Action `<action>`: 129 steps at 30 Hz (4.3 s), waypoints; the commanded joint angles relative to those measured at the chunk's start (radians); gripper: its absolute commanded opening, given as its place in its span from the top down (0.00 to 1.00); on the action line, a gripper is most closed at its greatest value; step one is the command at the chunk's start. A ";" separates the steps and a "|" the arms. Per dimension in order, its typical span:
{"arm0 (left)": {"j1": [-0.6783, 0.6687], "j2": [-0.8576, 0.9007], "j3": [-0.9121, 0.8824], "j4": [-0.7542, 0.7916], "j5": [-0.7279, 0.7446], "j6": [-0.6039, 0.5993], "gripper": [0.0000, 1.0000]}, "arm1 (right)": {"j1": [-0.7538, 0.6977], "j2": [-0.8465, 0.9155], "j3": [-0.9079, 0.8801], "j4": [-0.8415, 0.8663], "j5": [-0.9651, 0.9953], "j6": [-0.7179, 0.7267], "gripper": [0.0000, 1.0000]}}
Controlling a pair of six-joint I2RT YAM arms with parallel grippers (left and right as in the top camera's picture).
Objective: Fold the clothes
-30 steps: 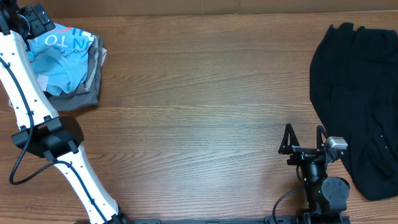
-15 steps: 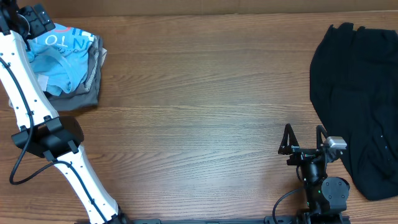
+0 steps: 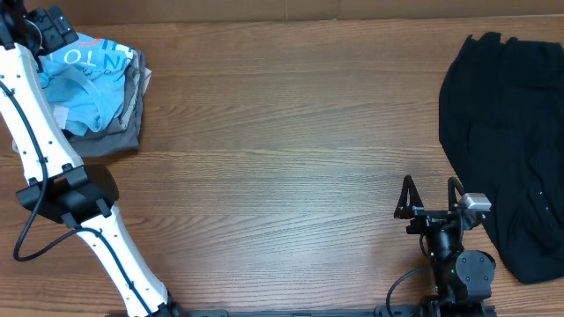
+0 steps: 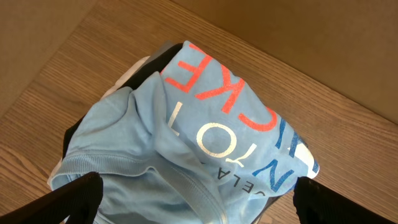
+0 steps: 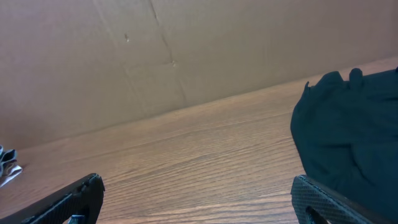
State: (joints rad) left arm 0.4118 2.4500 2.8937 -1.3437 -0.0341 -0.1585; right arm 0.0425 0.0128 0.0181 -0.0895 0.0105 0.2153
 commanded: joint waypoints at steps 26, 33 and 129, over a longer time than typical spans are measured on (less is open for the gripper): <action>-0.328 -0.837 -0.913 0.002 0.008 -0.014 0.00 | 0.003 -0.010 -0.010 0.006 -0.002 -0.005 0.00; -0.565 -0.954 -1.083 0.001 0.009 -0.014 0.00 | 0.003 -0.010 -0.010 0.006 -0.002 -0.005 0.00; -0.349 -2.446 -2.889 1.279 0.165 -0.003 0.00 | 0.003 -0.010 -0.010 0.006 -0.002 -0.005 0.00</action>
State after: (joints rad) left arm 0.0551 0.0151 0.0090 -0.0643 0.1242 -0.1585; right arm 0.0429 0.0128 0.0181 -0.0902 0.0071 0.2127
